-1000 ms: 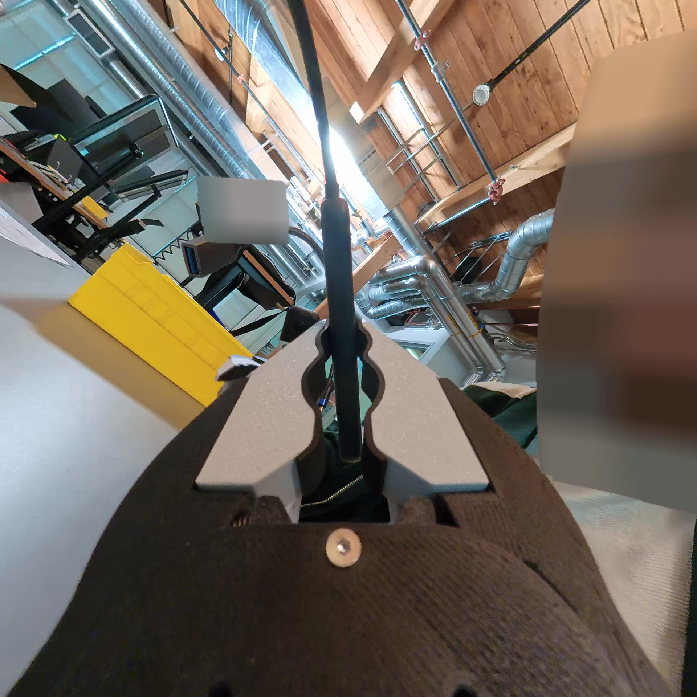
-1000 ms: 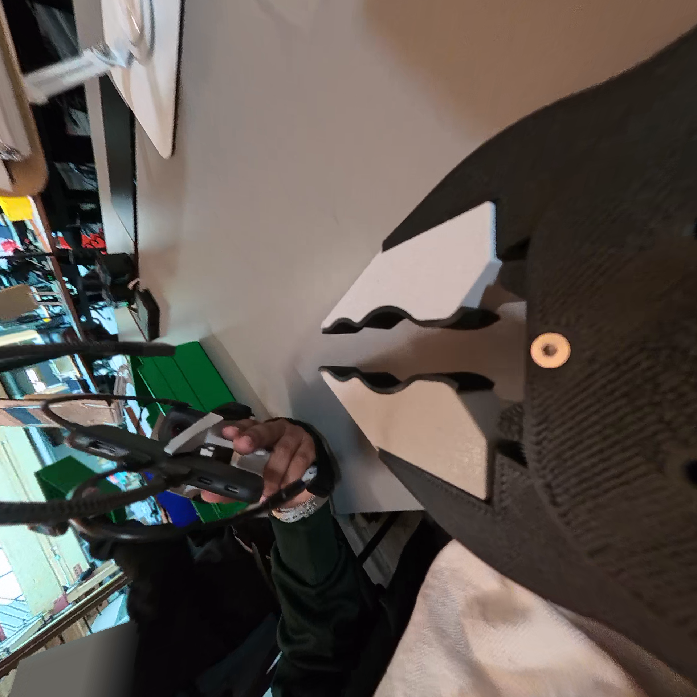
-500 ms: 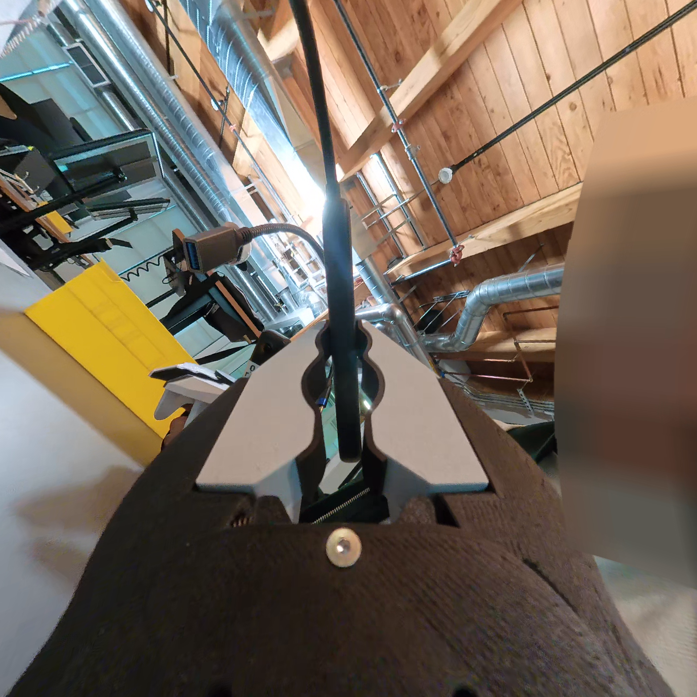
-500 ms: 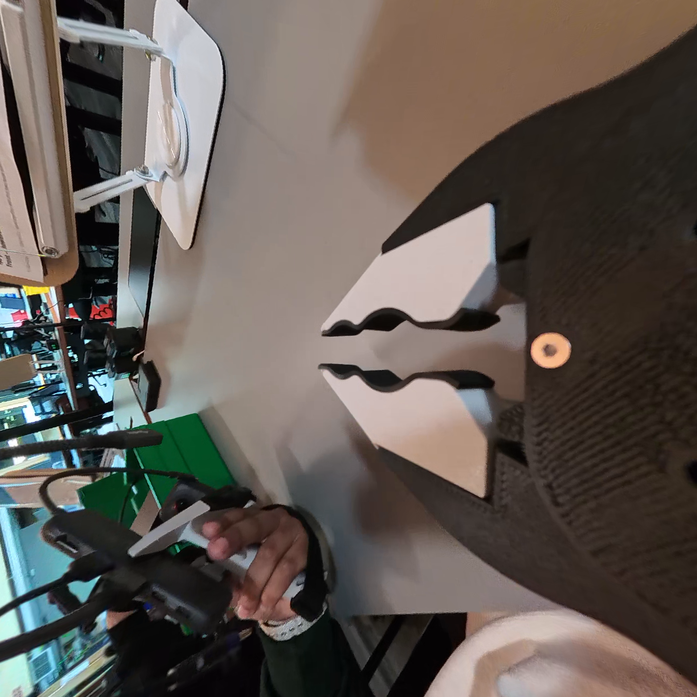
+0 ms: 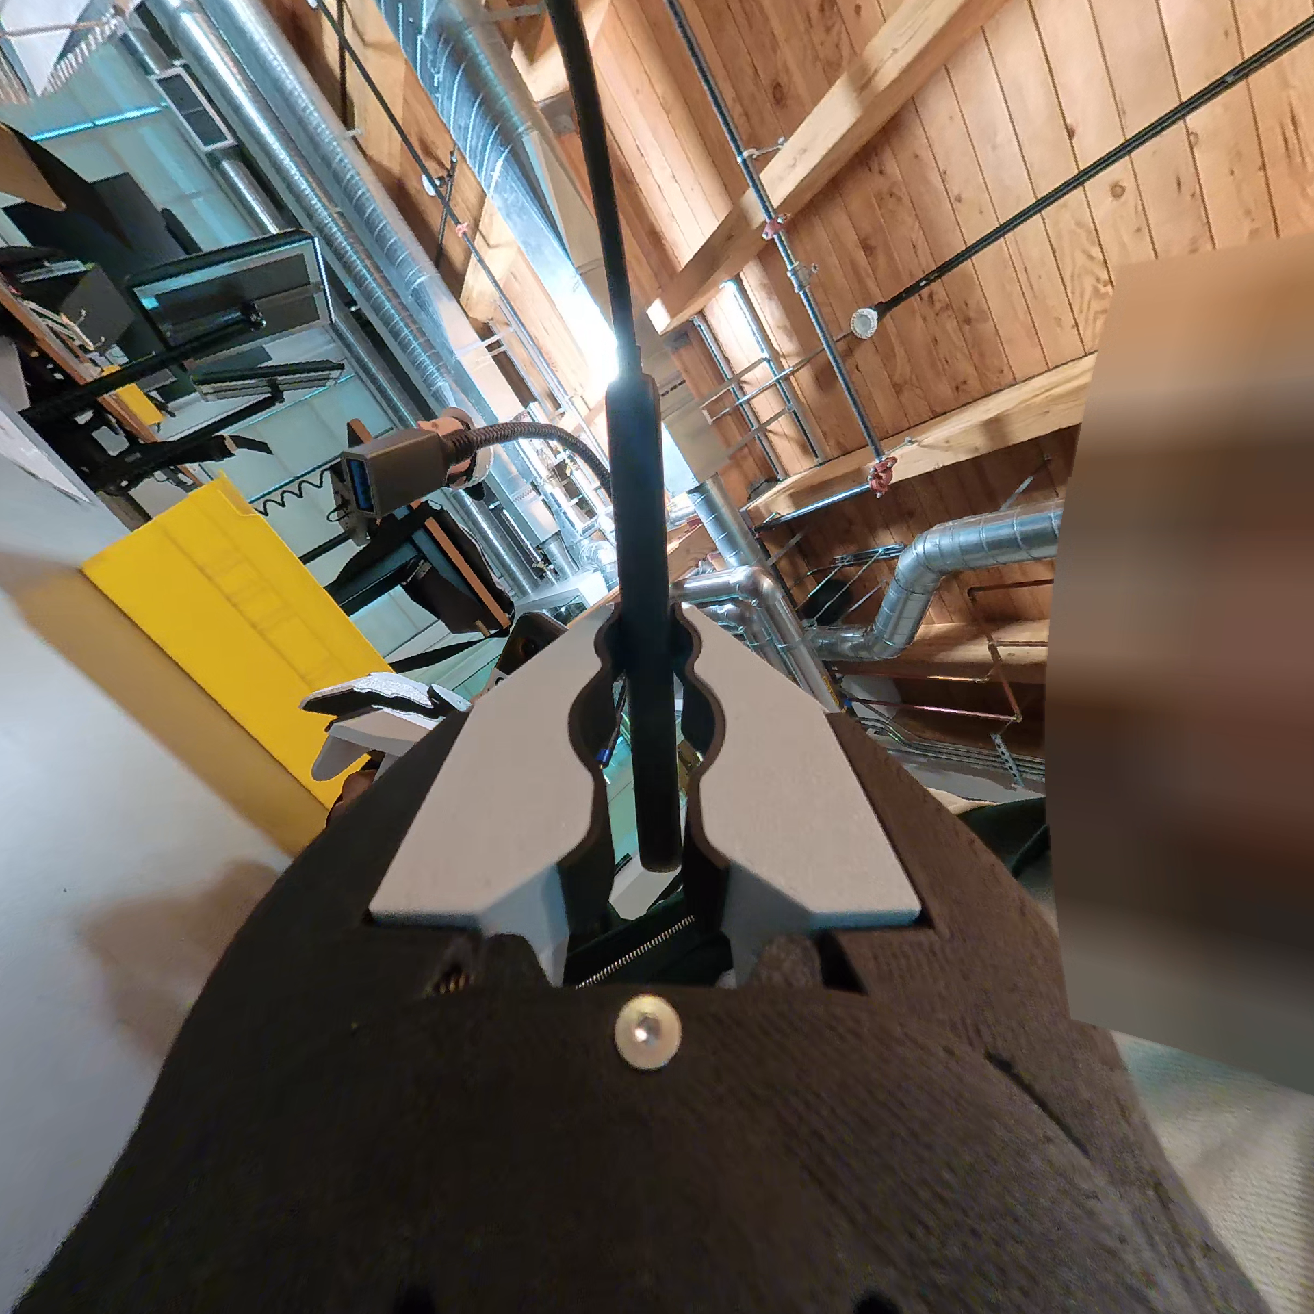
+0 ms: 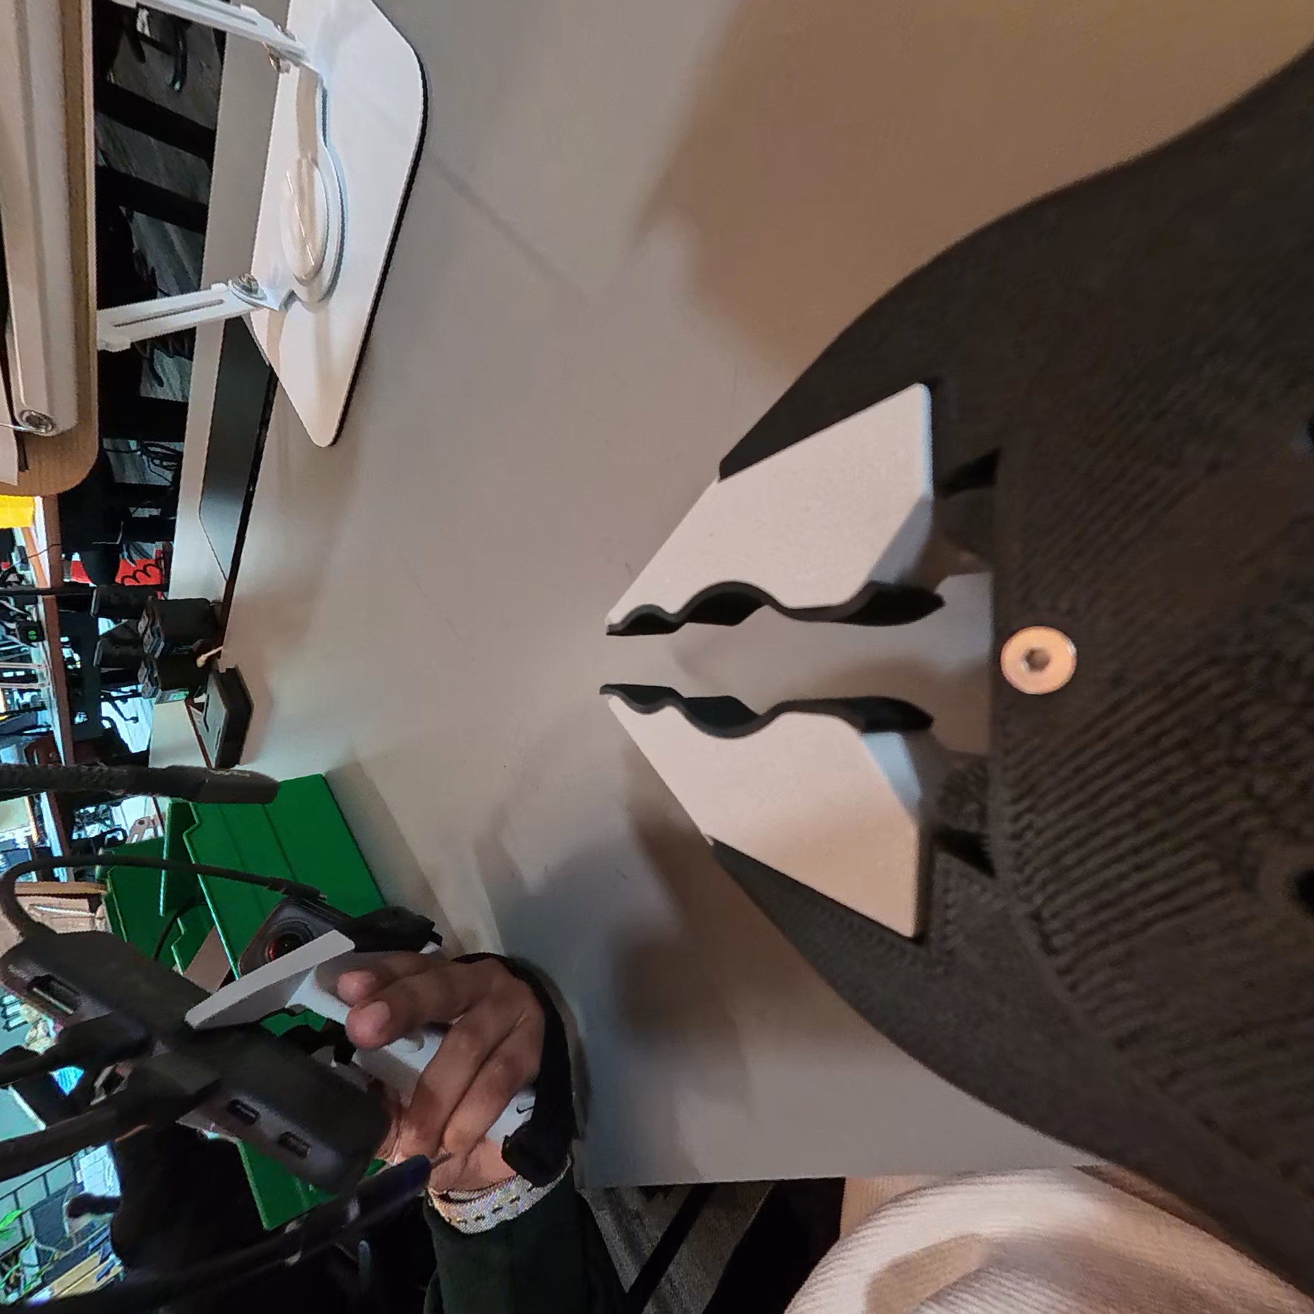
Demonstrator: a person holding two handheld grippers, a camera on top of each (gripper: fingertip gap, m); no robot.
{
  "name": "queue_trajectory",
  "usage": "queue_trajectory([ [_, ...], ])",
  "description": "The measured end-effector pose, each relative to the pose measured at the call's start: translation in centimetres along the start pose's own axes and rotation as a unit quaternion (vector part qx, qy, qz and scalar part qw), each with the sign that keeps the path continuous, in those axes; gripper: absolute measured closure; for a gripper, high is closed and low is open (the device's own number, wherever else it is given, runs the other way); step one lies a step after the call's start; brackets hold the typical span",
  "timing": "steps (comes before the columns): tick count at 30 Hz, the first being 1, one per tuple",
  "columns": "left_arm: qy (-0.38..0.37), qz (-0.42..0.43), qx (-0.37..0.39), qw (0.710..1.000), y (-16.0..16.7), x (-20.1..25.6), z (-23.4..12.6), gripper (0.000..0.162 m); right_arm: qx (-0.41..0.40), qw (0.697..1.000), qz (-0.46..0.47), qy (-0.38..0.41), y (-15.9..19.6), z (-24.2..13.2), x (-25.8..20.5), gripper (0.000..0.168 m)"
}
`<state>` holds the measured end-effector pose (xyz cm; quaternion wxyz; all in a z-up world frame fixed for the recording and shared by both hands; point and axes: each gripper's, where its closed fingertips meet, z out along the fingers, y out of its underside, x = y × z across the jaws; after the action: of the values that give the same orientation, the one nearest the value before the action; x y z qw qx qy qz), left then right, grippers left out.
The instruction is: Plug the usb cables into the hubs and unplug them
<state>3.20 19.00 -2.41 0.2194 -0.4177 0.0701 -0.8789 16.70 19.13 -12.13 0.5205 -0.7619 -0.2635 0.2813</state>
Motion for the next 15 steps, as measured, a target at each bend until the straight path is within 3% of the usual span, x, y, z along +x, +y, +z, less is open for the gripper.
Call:
queue_trajectory([
  [15,0.001,-0.006,0.003,1.0,-0.18,-0.05,-0.03,0.154,-0.022,1.0,-0.009,0.0,0.58,0.46,-0.22,0.153],
])
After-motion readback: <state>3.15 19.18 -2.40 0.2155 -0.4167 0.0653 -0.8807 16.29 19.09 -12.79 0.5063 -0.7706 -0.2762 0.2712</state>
